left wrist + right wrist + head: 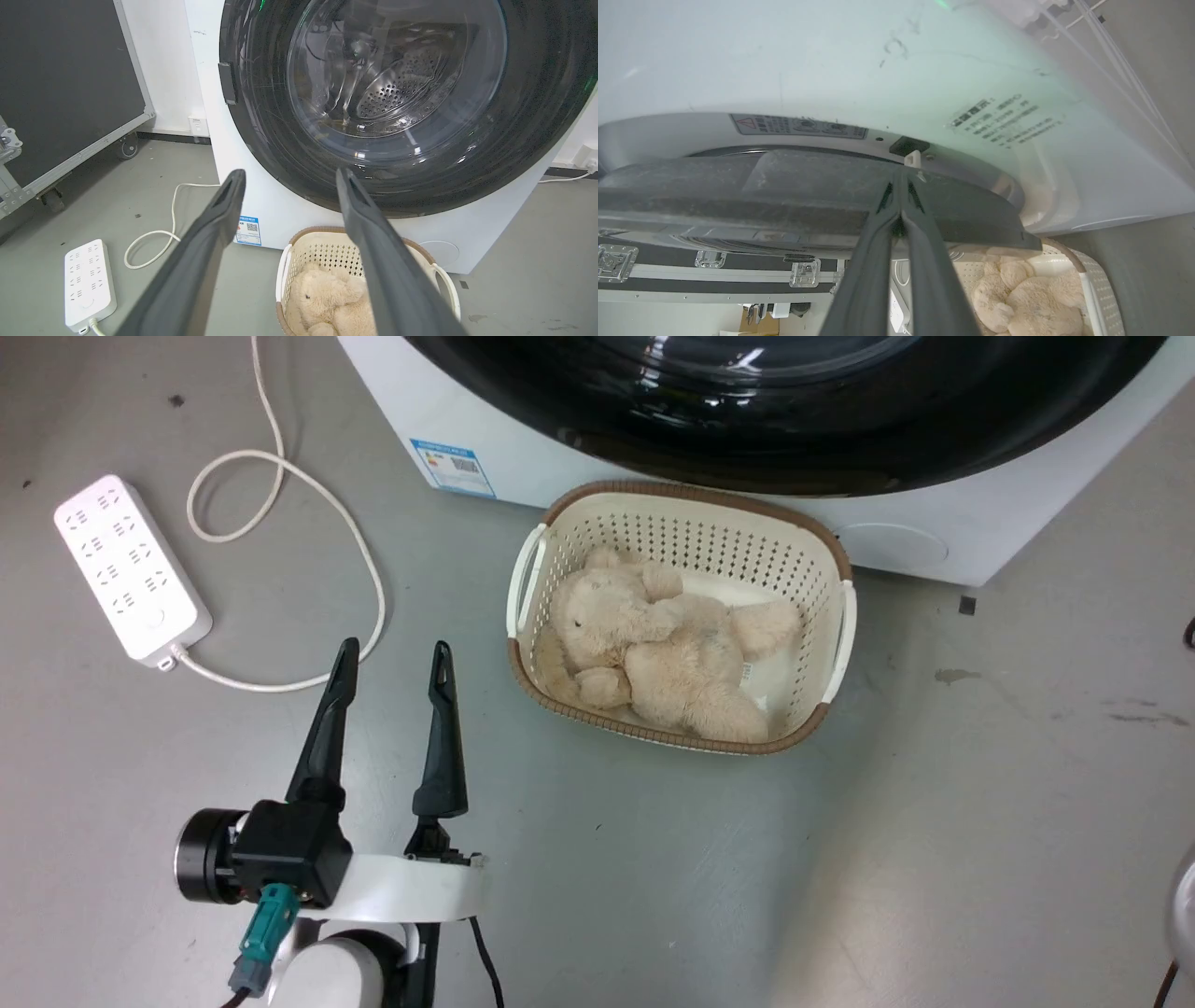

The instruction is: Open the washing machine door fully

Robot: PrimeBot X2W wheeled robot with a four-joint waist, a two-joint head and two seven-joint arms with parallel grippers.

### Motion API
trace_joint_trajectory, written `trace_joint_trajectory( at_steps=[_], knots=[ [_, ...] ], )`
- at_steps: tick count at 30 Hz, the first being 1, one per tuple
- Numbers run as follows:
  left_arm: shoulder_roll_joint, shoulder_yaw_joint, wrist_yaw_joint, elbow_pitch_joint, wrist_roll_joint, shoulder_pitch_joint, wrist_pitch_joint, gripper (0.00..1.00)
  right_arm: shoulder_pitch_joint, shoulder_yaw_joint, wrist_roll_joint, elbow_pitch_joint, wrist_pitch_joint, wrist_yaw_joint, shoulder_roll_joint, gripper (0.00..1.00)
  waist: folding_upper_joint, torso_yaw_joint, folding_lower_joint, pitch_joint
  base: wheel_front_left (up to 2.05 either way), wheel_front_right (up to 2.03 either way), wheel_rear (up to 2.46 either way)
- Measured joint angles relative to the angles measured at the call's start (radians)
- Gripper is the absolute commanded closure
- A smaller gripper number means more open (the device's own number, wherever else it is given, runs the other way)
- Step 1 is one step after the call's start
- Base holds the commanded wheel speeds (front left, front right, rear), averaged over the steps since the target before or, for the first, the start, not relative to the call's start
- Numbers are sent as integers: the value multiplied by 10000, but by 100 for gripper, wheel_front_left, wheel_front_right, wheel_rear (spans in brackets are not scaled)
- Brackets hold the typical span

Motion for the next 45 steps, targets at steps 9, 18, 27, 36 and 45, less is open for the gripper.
trace_joint_trajectory(
  at_steps=[9,18,27,36,45],
  knots=[
    [2,-347,209,-107,-161,-189,-282,0,-1474,-1275,-245,1166,1739,-15,-309,100,0,236,-1,358,0,0,0],
    [0,-518,341,-8,-326,-188,-464,0,-446,-2056,-299,765,3375,-13,119,100,0,184,-1,-245,0,0,0],
    [2,-397,161,368,-236,164,-466,0,1670,-1760,184,-337,4451,-13,876,100,0,-15,-1,-1348,0,0,0],
    [0,-435,-644,1212,-144,735,-464,0,3584,1221,3409,19,4226,-13,859,100,0,-273,-3,-2440,0,0,0],
    [-4,-523,-966,1620,-314,949,-466,0,5277,5465,7081,-489,3344,-13,849,100,0,-239,-2,-2787,0,0,0]
  ],
)
